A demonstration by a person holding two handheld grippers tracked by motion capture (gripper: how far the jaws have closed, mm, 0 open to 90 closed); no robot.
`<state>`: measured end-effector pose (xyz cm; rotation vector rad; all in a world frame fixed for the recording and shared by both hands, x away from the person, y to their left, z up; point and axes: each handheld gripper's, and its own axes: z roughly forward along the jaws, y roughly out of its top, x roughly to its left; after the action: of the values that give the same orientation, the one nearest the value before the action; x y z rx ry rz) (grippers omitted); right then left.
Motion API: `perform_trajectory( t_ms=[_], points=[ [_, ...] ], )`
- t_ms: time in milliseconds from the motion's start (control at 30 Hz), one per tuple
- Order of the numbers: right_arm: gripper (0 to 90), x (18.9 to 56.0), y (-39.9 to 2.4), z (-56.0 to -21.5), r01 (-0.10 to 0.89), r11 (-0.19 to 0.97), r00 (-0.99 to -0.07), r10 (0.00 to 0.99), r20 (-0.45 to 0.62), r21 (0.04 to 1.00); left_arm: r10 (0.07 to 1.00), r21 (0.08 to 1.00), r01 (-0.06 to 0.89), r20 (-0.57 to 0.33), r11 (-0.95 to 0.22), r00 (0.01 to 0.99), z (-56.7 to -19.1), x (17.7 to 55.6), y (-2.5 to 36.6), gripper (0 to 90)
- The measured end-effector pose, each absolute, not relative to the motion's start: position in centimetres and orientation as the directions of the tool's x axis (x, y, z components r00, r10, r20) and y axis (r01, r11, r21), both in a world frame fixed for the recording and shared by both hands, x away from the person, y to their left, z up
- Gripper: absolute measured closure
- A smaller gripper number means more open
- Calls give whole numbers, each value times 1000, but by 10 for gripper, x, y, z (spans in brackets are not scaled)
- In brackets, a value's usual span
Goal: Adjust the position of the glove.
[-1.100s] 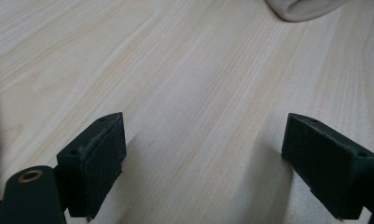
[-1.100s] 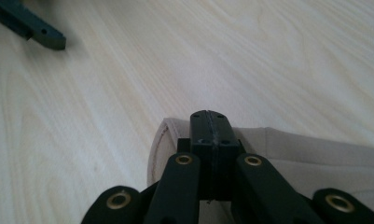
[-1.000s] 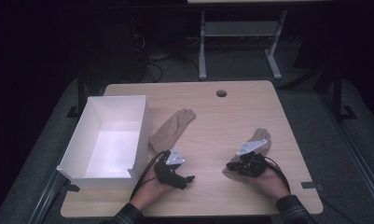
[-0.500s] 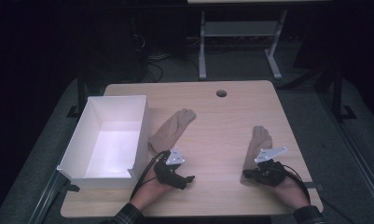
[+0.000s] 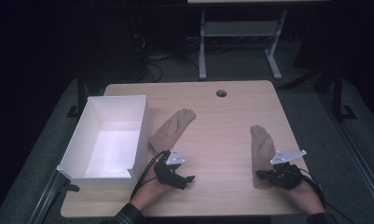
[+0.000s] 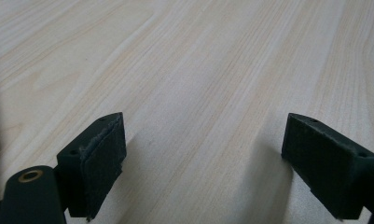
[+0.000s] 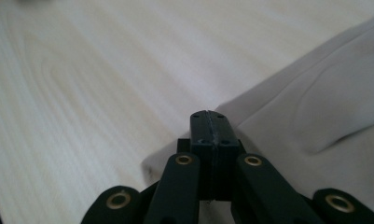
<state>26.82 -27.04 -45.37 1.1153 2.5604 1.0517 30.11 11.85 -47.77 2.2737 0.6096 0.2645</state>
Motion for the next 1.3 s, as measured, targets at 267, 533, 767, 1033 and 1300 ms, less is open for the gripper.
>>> perform_trajectory(
  t_ms=[267,533,767,1033,1300],
  points=[
    [900,297,-284,-443,586,402,-648,754,108,704,506,720,354,-4,-597,862,-478,301,118,130],
    [900,324,-295,-447,617,375,-595,798,99,692,507,720,355,-5,-597,862,-478,300,118,130],
    [900,336,-292,-461,647,400,-582,809,82,649,507,720,355,-5,-597,862,-478,300,118,130],
    [900,335,-286,-465,647,406,-607,786,114,645,507,720,355,-4,-597,862,-478,300,118,130],
    [900,331,-266,-465,623,445,-648,754,106,643,507,720,354,-5,-597,862,-478,300,118,130]
  ],
)
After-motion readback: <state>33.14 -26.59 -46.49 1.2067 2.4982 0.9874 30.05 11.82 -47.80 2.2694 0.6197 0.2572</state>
